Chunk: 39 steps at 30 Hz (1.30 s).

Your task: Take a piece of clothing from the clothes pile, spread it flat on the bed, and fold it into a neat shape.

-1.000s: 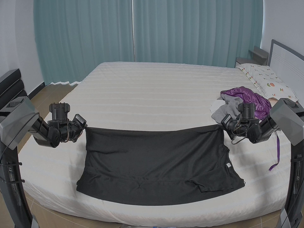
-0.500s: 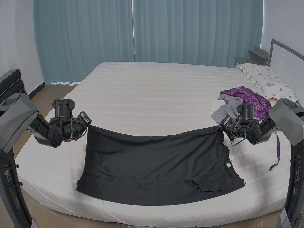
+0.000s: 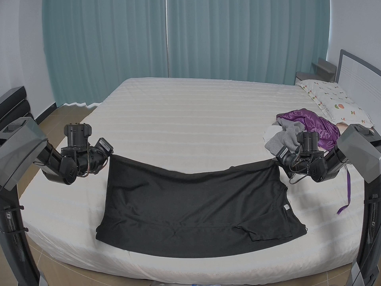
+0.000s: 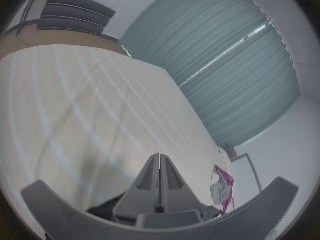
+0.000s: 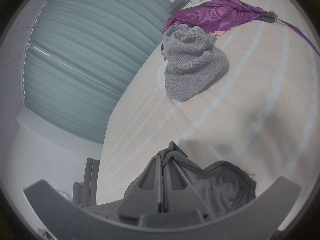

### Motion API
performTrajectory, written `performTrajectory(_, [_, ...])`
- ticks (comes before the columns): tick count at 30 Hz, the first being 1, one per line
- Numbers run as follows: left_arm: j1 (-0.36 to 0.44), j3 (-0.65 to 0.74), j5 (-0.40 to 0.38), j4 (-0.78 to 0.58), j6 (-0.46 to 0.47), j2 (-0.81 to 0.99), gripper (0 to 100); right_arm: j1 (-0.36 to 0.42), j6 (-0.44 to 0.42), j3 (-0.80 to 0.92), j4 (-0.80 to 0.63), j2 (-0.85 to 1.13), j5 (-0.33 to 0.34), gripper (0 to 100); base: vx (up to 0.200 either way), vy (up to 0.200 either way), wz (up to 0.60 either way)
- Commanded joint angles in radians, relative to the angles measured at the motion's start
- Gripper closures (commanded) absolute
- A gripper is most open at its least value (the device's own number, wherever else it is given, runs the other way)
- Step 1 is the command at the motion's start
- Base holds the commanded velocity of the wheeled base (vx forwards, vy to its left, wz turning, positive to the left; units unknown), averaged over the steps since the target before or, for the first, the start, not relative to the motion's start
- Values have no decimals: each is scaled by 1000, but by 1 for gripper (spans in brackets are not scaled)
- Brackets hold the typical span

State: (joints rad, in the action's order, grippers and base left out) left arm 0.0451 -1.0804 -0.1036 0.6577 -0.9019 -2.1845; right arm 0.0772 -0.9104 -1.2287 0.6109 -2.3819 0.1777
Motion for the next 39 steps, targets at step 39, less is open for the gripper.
performTrajectory(39, [-100, 401, -131, 138, 97, 45, 100, 3, 200, 649, 210, 236, 48, 100, 0, 0, 0])
